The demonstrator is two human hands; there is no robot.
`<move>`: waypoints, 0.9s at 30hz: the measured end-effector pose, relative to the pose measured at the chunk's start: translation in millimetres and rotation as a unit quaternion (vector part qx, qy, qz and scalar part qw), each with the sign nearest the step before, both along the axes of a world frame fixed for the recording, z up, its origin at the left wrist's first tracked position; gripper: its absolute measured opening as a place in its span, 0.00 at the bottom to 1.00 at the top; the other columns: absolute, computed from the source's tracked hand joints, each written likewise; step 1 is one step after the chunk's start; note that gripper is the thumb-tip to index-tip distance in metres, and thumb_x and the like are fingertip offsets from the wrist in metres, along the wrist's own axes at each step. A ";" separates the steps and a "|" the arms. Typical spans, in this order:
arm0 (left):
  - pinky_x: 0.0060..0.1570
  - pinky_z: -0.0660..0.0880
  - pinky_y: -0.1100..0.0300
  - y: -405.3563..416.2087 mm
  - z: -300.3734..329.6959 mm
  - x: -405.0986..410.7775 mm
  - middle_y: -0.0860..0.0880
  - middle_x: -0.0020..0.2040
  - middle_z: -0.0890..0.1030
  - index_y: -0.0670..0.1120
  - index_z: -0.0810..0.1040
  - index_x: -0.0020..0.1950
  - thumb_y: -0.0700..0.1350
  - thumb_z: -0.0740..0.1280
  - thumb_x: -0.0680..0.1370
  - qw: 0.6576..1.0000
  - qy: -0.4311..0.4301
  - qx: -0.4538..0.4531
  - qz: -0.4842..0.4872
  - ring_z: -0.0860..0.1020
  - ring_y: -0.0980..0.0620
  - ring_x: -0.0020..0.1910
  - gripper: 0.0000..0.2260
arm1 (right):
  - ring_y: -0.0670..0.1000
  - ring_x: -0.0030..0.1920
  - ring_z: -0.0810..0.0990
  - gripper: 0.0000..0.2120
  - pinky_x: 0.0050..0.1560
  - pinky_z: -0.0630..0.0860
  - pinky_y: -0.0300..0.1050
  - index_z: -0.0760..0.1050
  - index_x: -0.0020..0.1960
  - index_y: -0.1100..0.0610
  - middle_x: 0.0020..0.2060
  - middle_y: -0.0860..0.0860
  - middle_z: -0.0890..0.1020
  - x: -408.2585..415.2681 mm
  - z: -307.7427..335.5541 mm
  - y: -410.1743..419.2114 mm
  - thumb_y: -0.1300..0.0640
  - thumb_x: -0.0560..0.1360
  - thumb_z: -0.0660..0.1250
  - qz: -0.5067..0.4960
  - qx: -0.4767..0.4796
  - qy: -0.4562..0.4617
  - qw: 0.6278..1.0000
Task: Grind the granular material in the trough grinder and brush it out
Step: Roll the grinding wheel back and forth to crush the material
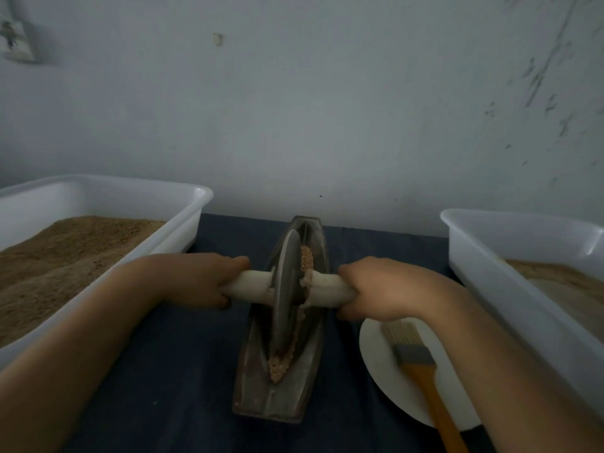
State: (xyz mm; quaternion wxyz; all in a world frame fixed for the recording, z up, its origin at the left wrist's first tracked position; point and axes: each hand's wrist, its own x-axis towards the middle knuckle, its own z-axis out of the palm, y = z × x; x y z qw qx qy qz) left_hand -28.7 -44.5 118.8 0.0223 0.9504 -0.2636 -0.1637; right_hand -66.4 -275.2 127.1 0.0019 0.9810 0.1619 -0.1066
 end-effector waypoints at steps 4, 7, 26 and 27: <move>0.55 0.69 0.59 -4.6 -13.0 12.4 0.53 0.55 0.73 0.52 0.63 0.58 0.45 0.64 0.78 0.994 -0.112 -0.011 0.009 0.73 0.55 0.53 0.12 | 0.49 0.43 0.72 0.11 0.36 0.65 0.42 0.69 0.54 0.56 0.47 0.51 0.76 22.9 -16.9 -6.9 0.52 0.76 0.65 -0.010 0.000 -0.081 0.997; 0.60 0.68 0.54 -10.7 -29.1 27.0 0.49 0.60 0.72 0.48 0.64 0.61 0.46 0.62 0.78 0.969 -0.244 -0.001 0.027 0.72 0.50 0.58 0.13 | 0.52 0.46 0.74 0.09 0.41 0.60 0.44 0.67 0.51 0.55 0.50 0.52 0.77 37.2 -31.3 -14.3 0.52 0.75 0.63 -0.009 0.007 -0.172 0.985; 0.42 0.66 0.67 3.7 6.7 -6.2 0.59 0.45 0.70 0.55 0.62 0.59 0.45 0.65 0.77 0.999 0.026 0.019 -0.010 0.70 0.61 0.42 0.16 | 0.46 0.37 0.72 0.12 0.29 0.64 0.36 0.76 0.53 0.60 0.41 0.50 0.75 -3.9 4.6 -2.1 0.52 0.75 0.67 0.008 -0.002 0.034 0.999; 0.42 0.67 0.67 5.1 8.0 -7.1 0.59 0.44 0.70 0.54 0.63 0.59 0.45 0.65 0.77 0.999 0.034 0.019 -0.010 0.71 0.61 0.42 0.15 | 0.46 0.37 0.72 0.12 0.30 0.64 0.36 0.76 0.53 0.59 0.41 0.51 0.75 -6.0 5.2 -1.8 0.52 0.74 0.67 0.010 -0.001 0.037 0.999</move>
